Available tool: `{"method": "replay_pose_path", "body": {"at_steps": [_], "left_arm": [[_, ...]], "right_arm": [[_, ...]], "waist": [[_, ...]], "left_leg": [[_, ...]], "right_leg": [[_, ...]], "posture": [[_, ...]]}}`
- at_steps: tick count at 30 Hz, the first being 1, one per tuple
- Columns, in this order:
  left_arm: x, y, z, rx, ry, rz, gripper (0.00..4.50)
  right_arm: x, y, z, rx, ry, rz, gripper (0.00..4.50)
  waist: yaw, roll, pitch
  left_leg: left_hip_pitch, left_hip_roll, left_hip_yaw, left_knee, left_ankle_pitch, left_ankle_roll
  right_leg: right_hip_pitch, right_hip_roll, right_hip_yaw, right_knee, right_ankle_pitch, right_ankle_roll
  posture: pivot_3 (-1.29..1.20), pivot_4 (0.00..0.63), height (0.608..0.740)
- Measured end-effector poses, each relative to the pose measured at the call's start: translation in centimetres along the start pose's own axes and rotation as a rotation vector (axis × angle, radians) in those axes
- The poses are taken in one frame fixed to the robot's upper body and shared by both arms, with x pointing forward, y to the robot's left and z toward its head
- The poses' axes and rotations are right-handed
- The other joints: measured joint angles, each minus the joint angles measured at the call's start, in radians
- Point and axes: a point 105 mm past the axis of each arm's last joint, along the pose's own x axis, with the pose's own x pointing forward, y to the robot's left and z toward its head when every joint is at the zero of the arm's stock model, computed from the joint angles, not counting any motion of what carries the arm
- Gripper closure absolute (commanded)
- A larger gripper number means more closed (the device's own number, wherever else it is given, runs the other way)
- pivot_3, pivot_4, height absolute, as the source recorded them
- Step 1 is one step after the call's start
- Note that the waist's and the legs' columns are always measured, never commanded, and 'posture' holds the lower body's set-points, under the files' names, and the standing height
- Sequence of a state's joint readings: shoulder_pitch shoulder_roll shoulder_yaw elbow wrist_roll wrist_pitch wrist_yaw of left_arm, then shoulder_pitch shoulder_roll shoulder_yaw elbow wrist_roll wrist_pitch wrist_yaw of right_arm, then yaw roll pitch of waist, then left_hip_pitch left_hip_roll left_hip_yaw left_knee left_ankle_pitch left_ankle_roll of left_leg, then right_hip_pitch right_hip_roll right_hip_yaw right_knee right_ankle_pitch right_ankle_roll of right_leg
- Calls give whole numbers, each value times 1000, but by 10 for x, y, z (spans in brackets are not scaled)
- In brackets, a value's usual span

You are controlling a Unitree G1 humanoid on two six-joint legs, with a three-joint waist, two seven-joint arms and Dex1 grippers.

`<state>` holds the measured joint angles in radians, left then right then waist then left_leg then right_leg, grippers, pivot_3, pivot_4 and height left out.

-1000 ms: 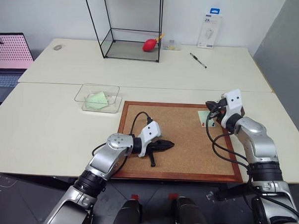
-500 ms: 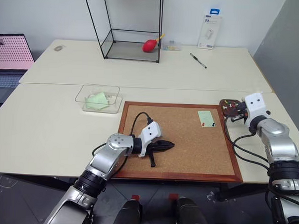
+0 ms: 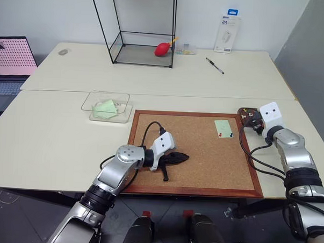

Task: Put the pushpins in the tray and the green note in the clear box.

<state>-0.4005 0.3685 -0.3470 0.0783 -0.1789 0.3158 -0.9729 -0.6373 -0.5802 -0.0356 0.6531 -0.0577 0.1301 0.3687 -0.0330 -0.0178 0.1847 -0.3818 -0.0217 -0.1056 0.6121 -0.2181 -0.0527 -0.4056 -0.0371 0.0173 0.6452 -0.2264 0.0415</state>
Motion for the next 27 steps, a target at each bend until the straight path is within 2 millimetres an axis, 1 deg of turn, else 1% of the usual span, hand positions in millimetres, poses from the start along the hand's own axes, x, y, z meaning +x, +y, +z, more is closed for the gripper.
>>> {"method": "replay_pose_path", "body": {"at_steps": [3, 6, 7, 10, 13, 15, 17, 19, 21, 22, 27], "left_arm": [[0, 0, 0, 0, 0, 0, 4500], [0, 0, 0, 1, 0, 0, 4500], [0, 0, 0, 1, 0, 0, 4500], [0, 0, 0, 2, 0, -1, 4500], [0, 0, 0, 5, 0, -2, 4500], [0, 0, 0, 10, -1, -2, 4500], [0, 0, 0, 12, 0, -2, 4500], [1, 0, 0, 14, 0, -4, 4500], [1, 0, 0, 15, 1, -5, 4500], [1, -1, 0, 16, 1, -6, 4500], [0, 0, -1, 19, 7, -8, 4500]], "right_arm": [[0, -1, 2, 4, -10, -3, 730], [-2, -5, 8, 10, -33, -15, 142], [-2, -6, 11, 8, -41, -19, 68], [-4, -7, 14, 3, -49, -22, 68], [-5, -8, 10, 8, -42, -26, 68], [-8, -12, 10, 34, -51, -44, 68], [-14, -18, 18, 78, -89, -59, 68], [-22, -17, 26, 140, -142, -39, 68], [-30, -11, 29, 173, -164, 1, 68], [-35, -5, 27, 187, -165, 35, 68], [-59, 41, 3, 287, -113, 215, 68]], "waist": [[0, 0, 0], [0, 0, 0], [0, 0, 0], [0, 0, 0], [0, 0, 0], [0, 0, 0], [1, 0, 0], [1, 0, 0], [1, 0, 0], [1, 0, 0], [0, 1, 0]], "left_leg": [[0, 0, 0, 0, 0, 0], [0, 0, 0, 0, 0, 0], [0, 0, 0, 0, 0, 0], [0, 0, 0, 0, 0, 0], [0, 0, 0, 0, 0, 0], [0, 0, 0, 0, 0, 0], [0, 0, 0, 0, 0, 0], [0, 0, -1, 0, 0, 0], [0, 0, -1, 0, 0, 0], [0, 0, -1, 0, 0, 0], [0, 0, -1, 0, 0, 0]], "right_leg": [[0, 0, 0, 0, 0, 0], [0, 0, 0, 0, 0, 0], [0, 0, 0, 0, 0, 0], [0, 0, 0, 0, 0, 0], [0, 0, 0, 0, 0, 0], [0, 0, 0, 0, 0, 0], [0, 0, 0, 0, 0, 0], [0, 0, 0, 0, 0, 0], [0, 0, 0, 0, 0, 0], [1, 0, -1, 0, 0, 0], [1, 0, 0, 0, 0, 0]], "posture": [[0, 150, 740], [0, 150, 740], [0, 150, 740], [0, 150, 740], [0, 150, 740], [0, 150, 740], [0, 150, 740], [0, 150, 740], [0, 150, 740], [0, 150, 740], [0, 150, 740]]}}
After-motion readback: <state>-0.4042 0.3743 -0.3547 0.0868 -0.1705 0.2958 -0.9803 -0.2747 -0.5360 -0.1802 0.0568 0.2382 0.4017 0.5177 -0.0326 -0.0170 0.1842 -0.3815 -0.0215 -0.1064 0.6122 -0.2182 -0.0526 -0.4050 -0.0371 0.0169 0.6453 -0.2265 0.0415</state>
